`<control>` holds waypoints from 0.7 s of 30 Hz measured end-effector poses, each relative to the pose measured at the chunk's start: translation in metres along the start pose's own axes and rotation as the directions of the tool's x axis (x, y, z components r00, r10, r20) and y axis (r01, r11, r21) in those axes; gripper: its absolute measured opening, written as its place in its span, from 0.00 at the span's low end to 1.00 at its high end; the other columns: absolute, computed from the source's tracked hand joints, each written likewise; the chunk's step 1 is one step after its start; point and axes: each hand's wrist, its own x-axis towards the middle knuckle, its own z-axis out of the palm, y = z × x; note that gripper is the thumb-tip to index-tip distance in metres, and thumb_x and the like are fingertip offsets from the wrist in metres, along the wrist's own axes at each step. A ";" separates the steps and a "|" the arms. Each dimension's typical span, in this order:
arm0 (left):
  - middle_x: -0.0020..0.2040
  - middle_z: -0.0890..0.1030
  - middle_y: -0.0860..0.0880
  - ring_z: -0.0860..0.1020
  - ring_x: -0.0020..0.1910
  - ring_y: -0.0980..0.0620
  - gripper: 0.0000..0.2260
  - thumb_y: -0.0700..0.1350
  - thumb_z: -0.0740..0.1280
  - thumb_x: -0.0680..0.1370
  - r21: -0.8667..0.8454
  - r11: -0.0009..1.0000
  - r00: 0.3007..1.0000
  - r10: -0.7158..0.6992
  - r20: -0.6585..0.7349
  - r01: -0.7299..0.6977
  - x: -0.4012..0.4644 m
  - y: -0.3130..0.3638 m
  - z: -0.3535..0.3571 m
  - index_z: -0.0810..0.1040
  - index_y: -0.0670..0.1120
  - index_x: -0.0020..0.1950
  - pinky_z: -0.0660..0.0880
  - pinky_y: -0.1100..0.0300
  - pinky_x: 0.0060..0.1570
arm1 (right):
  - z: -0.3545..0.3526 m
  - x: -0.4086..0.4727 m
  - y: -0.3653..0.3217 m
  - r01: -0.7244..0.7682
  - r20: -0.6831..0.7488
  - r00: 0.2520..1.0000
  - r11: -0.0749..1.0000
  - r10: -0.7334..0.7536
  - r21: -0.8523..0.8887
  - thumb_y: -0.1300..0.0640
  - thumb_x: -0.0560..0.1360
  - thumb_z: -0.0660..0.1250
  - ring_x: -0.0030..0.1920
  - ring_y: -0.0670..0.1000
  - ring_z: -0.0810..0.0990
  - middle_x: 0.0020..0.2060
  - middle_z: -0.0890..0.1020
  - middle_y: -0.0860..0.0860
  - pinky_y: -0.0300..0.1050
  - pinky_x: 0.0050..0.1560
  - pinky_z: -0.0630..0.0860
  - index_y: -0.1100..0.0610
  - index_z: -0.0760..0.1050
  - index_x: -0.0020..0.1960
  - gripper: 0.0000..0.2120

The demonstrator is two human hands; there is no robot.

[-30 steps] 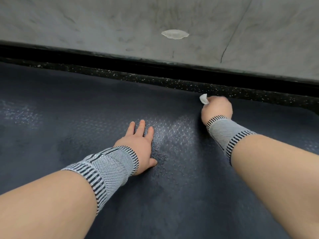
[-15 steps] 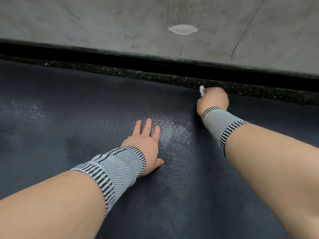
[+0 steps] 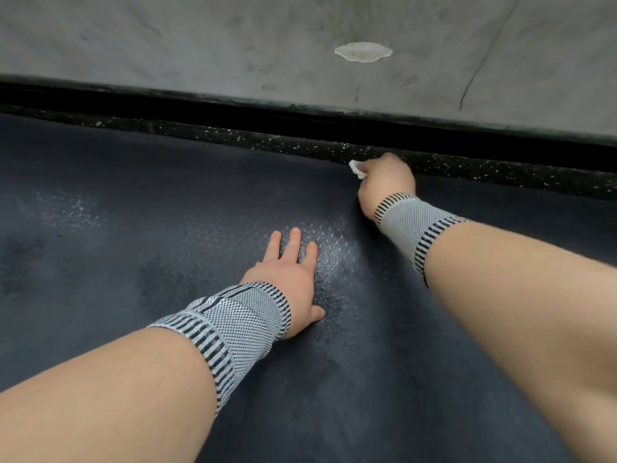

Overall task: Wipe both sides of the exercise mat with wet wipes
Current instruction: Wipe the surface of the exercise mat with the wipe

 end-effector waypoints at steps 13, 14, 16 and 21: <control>0.79 0.33 0.47 0.36 0.78 0.41 0.46 0.63 0.64 0.77 0.018 1.000 1.000 -0.005 -0.021 0.006 0.000 -0.001 0.000 0.36 0.49 0.80 0.58 0.44 0.75 | 0.013 -0.046 0.037 0.059 -0.141 0.989 0.996 -0.049 0.073 0.58 0.77 0.61 0.53 0.56 0.76 0.53 0.75 0.53 0.38 0.47 0.65 0.54 0.78 0.60 0.13; 0.79 0.33 0.47 0.36 0.78 0.41 0.46 0.63 0.64 0.77 0.020 1.000 1.000 -0.006 -0.025 0.006 0.000 -0.001 0.000 0.36 0.49 0.80 0.57 0.44 0.75 | 0.016 -0.056 0.029 0.033 -0.110 0.994 0.994 -0.022 0.103 0.57 0.77 0.61 0.53 0.55 0.76 0.52 0.75 0.52 0.38 0.46 0.65 0.54 0.78 0.60 0.13; 0.79 0.34 0.47 0.37 0.78 0.41 0.46 0.64 0.65 0.76 0.014 1.000 0.999 -0.005 -0.033 0.005 0.001 -0.002 0.001 0.37 0.50 0.80 0.56 0.45 0.76 | 0.023 -0.095 0.020 0.247 -0.004 0.969 0.966 -0.248 0.081 0.57 0.77 0.60 0.53 0.55 0.76 0.52 0.76 0.51 0.39 0.48 0.68 0.54 0.78 0.59 0.13; 0.79 0.35 0.47 0.37 0.78 0.41 0.46 0.64 0.65 0.76 0.018 1.000 0.999 -0.002 -0.044 0.003 -0.002 -0.001 0.000 0.37 0.49 0.80 0.55 0.45 0.76 | 0.007 -0.136 0.047 0.640 0.091 0.757 0.762 -0.647 0.095 0.61 0.71 0.62 0.37 0.59 0.80 0.40 0.79 0.55 0.45 0.38 0.77 0.54 0.83 0.46 0.11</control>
